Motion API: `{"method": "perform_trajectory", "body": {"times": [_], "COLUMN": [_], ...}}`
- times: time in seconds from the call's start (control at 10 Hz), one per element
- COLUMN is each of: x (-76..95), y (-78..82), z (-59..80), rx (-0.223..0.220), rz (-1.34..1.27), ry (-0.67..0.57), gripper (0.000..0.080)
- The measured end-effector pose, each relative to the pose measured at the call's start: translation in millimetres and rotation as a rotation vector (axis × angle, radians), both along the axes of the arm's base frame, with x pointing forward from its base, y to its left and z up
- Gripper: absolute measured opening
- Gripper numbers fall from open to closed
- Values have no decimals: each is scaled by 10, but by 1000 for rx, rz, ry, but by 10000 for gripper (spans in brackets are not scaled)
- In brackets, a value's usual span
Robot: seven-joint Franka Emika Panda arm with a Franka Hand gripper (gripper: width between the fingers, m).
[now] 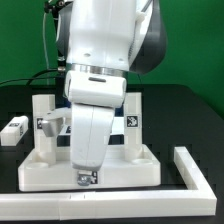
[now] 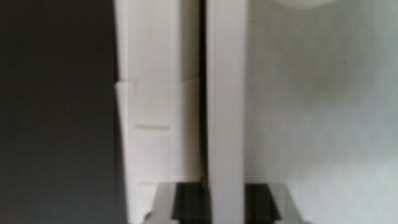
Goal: Assemble desk
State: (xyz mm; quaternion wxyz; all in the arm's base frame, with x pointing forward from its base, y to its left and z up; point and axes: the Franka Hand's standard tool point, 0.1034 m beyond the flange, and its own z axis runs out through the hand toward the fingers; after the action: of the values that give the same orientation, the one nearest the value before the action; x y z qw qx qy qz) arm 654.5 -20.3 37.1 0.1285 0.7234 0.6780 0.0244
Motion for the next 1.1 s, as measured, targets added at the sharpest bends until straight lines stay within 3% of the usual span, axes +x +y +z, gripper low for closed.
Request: {"method": "perform_trajectory", "body": {"times": [0.2,0.5,1.0,1.1], "x": [22,19,18,19], "y": [179,397,426,423], "z": [-73,-75,-73,-72], "rx": [0,-5,-35,-35], "rz": [-22,-28,-20,-20], "ry": [46,54,65,65], "gripper": [61,61,61,168]}}
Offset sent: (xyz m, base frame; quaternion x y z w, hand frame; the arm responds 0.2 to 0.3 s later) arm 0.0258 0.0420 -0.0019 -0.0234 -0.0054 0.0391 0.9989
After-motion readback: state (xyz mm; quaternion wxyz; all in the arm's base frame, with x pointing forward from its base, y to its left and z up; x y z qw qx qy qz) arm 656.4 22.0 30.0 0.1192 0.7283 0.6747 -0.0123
